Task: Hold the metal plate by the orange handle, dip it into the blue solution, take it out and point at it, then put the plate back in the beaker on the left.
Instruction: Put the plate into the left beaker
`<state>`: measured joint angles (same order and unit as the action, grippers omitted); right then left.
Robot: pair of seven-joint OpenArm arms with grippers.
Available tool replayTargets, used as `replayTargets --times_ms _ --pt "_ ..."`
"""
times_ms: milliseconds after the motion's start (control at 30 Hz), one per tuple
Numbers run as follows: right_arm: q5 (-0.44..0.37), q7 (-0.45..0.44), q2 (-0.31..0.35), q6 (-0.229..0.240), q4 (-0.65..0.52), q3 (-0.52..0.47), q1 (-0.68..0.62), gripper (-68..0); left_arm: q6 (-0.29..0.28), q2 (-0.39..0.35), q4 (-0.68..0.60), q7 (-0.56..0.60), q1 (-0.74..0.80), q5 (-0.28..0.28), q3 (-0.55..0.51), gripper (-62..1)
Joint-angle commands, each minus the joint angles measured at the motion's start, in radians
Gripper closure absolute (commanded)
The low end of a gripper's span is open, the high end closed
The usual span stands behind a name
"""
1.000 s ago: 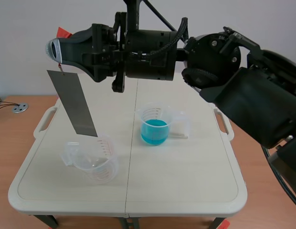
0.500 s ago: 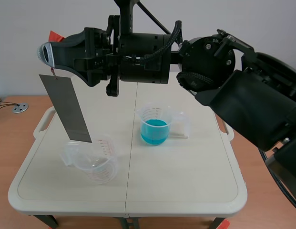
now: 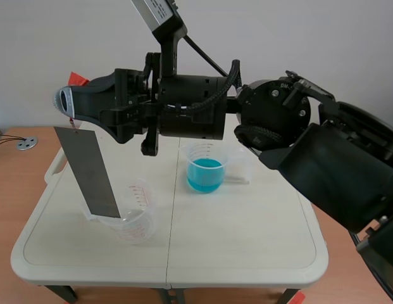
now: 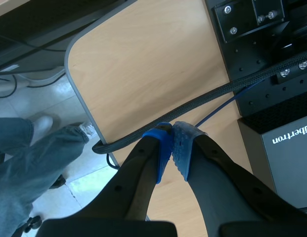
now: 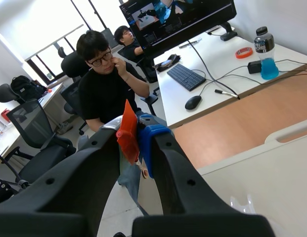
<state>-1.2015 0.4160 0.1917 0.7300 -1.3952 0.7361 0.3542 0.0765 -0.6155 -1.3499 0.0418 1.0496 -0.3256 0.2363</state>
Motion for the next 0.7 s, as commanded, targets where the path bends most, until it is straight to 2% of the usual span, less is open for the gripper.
replayTargets --times_ms 0,400,667 --pt "-0.030 -0.023 -0.003 0.011 -0.021 -0.003 0.025 -1.5 -0.005 0.000 -0.004 0.010 0.011 0.000 0.000 -2.7" --pt "-0.014 -0.067 -0.001 -0.015 -0.014 -0.004 0.025 -1.5 -0.005 0.000 -0.004 -0.017 0.011 0.000 0.000 -2.7" --pt "-0.014 -0.110 -0.004 -0.015 0.047 -0.004 0.028 -1.5 -0.005 0.000 -0.004 -0.016 0.011 0.000 0.000 -2.7"
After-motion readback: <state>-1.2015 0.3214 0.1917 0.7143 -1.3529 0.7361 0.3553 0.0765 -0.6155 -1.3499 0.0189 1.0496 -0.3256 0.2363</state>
